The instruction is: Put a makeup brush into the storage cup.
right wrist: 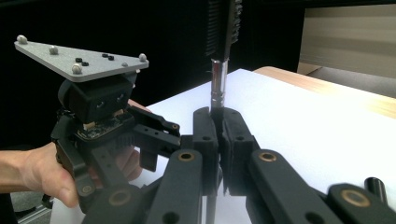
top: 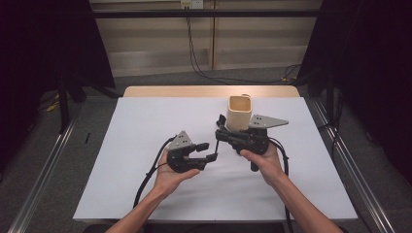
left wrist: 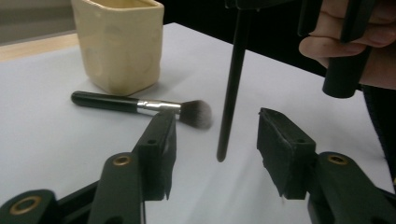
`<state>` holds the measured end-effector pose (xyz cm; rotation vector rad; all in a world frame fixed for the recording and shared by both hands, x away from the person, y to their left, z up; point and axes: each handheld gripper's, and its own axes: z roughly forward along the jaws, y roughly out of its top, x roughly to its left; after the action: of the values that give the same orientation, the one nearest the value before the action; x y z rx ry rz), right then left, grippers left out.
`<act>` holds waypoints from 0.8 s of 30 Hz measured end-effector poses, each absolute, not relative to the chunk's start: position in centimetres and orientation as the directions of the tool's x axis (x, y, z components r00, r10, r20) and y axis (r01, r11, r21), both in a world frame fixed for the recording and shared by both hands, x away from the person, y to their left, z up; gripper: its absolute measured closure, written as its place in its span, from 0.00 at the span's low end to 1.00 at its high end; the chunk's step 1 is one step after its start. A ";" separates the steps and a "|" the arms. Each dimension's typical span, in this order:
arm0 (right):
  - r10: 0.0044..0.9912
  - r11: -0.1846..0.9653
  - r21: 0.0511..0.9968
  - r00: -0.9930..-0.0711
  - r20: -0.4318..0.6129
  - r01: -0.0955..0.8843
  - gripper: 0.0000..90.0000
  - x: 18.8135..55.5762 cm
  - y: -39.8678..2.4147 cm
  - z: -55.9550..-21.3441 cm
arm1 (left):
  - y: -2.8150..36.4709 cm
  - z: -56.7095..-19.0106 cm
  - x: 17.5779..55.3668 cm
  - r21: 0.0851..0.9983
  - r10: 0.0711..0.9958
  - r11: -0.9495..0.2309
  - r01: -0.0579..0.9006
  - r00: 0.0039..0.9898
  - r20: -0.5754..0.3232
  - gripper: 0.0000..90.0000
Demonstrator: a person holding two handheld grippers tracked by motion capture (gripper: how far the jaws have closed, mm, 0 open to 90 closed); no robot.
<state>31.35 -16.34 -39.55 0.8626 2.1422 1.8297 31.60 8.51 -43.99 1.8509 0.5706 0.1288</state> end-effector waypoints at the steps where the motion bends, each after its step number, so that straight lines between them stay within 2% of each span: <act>1: 0.542 0.065 0.951 -0.811 0.220 0.302 0.96 31.4 -16.4 -39.6 | 8.6 -43.9 31.6 0.915 0.450 -0.249 0.317 0.874 -0.181 0.47; 10: 0.547 0.066 0.951 -0.808 0.219 0.302 0.96 31.4 -16.6 -39.6 | 8.9 -43.6 31.7 0.916 0.499 -0.255 0.310 0.853 -0.150 0.19; 13: 0.549 0.065 0.950 -0.806 0.221 0.304 0.96 31.4 -16.7 -39.6 | 9.1 -43.6 31.9 0.906 0.496 -0.257 0.337 0.850 -0.176 0.10; 17: 0.552 0.067 0.950 -0.804 0.220 0.306 0.96 31.4 -16.9 -39.6 | 9.4 -43.5 31.9 0.905 0.495 -0.276 0.324 0.855 -0.156 0.05; 24: 0.571 0.064 0.949 -0.791 0.220 0.310 0.96 31.3 -17.4 -39.5 | 9.9 -43.1 31.7 0.905 0.490 -0.261 0.336 0.854 -0.176 0.05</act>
<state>31.32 -17.41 -39.45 0.8990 2.1251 1.8031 31.68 9.91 -43.09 1.8728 0.6188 0.1663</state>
